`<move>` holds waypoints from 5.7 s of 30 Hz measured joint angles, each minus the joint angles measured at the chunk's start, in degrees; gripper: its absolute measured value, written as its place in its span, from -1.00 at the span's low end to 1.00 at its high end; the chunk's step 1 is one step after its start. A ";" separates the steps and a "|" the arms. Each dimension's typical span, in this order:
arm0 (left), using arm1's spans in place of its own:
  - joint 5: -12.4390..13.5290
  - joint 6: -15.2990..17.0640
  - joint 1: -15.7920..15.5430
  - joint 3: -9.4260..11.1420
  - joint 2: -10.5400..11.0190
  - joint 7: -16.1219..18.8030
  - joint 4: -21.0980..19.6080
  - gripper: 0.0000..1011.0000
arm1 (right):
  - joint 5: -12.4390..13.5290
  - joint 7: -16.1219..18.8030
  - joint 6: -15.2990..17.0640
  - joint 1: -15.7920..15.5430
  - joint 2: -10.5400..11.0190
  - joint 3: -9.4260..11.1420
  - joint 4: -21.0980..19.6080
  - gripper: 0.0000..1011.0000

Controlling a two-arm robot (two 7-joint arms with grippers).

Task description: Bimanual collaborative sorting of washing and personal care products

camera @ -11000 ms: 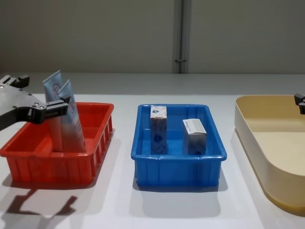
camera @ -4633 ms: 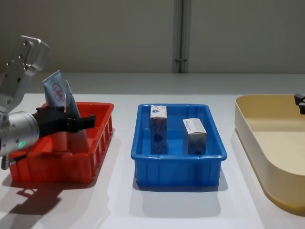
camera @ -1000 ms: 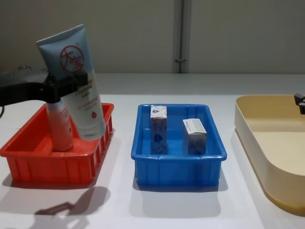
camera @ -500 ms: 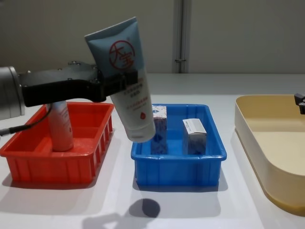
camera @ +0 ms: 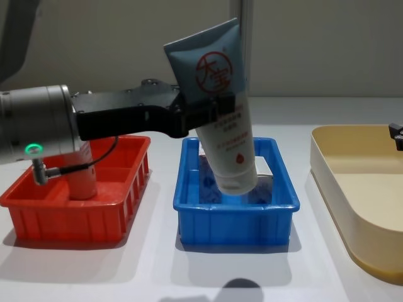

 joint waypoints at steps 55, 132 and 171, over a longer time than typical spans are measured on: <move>-2.88 -0.38 -1.88 7.47 -1.46 -2.92 -2.61 -0.50 | 0.00 0.00 0.00 0.00 0.00 0.00 0.00 0.98; -2.83 -0.35 -1.87 7.40 -1.45 -2.98 -2.57 -0.50 | 17.46 54.16 -10.24 7.64 -3.21 -3.15 7.45 0.98; -2.83 -0.36 -1.87 7.40 -1.46 -2.99 -2.57 -0.50 | 17.42 55.83 -10.17 11.31 -6.24 -6.48 11.18 0.55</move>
